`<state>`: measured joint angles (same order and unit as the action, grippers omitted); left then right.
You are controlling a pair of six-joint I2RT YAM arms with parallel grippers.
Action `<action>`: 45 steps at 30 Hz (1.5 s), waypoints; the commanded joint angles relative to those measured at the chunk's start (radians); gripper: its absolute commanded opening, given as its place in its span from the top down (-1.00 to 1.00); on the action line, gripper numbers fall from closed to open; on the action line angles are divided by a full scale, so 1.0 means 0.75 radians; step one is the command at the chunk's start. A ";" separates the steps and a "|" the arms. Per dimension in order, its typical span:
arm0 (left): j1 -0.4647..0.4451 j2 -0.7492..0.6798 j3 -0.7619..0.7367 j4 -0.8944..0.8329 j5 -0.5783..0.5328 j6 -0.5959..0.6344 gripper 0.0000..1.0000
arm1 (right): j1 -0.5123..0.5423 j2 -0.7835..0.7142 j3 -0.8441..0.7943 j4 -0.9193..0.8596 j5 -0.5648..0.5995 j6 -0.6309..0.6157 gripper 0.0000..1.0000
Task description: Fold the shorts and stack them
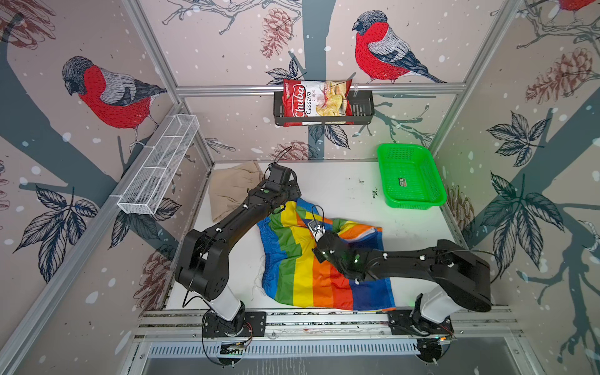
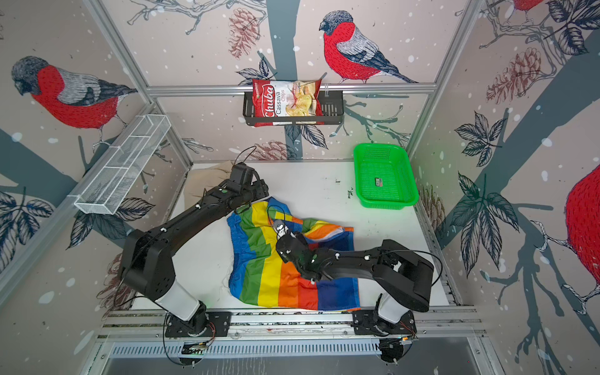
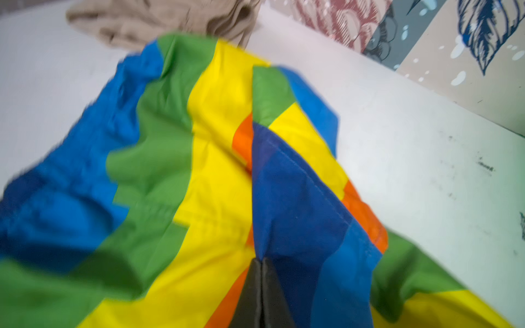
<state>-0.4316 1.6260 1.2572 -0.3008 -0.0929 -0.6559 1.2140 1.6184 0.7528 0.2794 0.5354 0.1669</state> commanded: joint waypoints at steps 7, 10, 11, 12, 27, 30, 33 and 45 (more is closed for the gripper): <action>-0.007 -0.053 -0.313 0.153 0.151 -0.101 -0.42 | 0.122 0.067 -0.069 0.002 0.040 0.230 -0.16; -0.007 -0.076 -0.414 0.193 0.169 -0.105 -0.41 | 0.094 -0.090 -0.108 -0.034 -0.015 0.214 -0.45; -0.007 -0.085 -0.445 0.223 0.185 -0.101 -0.41 | 0.071 -0.163 -0.126 -0.054 -0.063 0.217 -0.50; -0.007 -0.091 -0.469 0.246 0.197 -0.097 -0.41 | 0.046 -0.237 -0.142 -0.078 -0.098 0.230 -0.52; -0.038 -0.152 -0.651 0.301 0.210 -0.133 -0.36 | -0.719 -0.338 0.032 -0.314 -0.941 0.401 -0.65; -0.040 -0.172 -0.653 0.291 0.202 -0.137 -0.36 | -0.713 -0.104 0.170 -0.349 -1.069 0.407 -0.51; -0.040 -0.203 -0.649 0.275 0.176 -0.131 -0.36 | -0.700 0.006 0.189 -0.314 -1.143 0.427 -0.49; -0.039 -0.150 -0.607 0.264 0.177 -0.106 -0.38 | -0.681 0.035 0.130 -0.147 -1.188 0.452 0.78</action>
<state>-0.4614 1.5070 0.8009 -0.1032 0.0483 -0.7498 0.7078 1.6573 0.8349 0.1104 -0.3538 0.5041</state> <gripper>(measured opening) 0.690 0.118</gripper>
